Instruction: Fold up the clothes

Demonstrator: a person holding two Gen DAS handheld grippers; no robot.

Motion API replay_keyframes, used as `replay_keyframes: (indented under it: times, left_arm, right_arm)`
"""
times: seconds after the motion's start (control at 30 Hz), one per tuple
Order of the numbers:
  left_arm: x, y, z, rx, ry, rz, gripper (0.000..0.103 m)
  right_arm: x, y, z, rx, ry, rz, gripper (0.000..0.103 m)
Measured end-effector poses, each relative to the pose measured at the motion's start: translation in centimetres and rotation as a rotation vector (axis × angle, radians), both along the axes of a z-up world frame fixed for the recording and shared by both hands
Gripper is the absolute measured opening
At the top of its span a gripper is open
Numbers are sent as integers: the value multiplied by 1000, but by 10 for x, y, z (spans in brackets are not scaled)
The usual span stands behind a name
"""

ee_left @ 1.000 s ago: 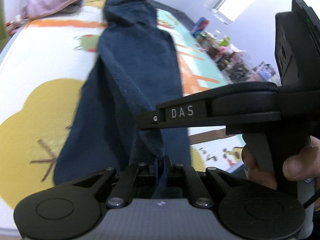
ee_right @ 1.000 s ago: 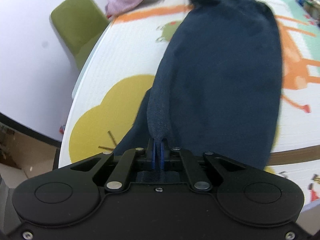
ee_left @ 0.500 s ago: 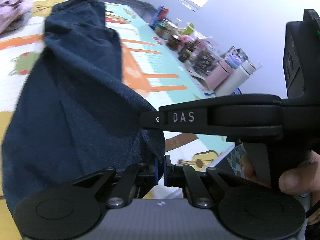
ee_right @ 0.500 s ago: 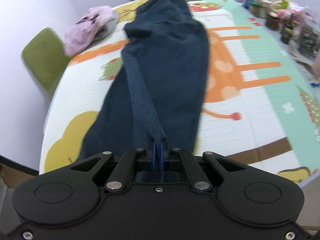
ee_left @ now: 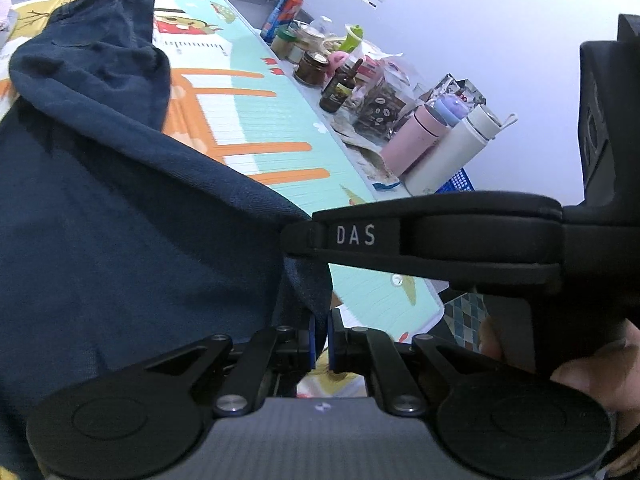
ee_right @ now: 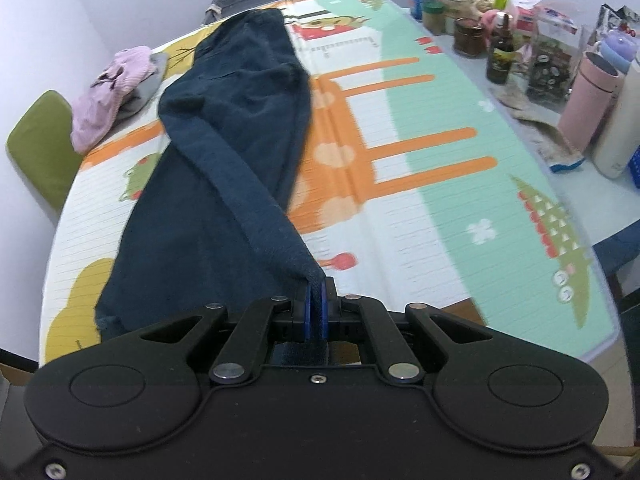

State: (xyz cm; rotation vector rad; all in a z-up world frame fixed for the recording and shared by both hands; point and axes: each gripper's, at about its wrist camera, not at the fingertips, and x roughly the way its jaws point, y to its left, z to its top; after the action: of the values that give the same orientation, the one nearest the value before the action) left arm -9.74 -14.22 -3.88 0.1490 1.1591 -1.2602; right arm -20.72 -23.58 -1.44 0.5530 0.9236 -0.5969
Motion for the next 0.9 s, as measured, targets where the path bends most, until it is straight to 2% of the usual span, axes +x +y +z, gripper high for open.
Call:
replay_keyframes:
  times: [0.37,0.67,0.77,0.83,0.9]
  left_arm:
    - [-27,-66,-13,25,10,16,7]
    - [-46,-111,-26,67,8,30,9]
    - [-49,-122,-32,95,10,44,15]
    - [-51,-129,-37,114,17,51,20]
    - [-53,-134,-41,130,23,52,24]
  right_arm:
    - [-32,-68,-9,4,18,-41,4]
    - [-49,-127,-30,72,17,-68,5]
    - [-53,-139,-39,95,25,-61,10]
    - [-57,-147,-44,102,33,-76,17]
    - [-61,-153,-45,78,42,-89,19]
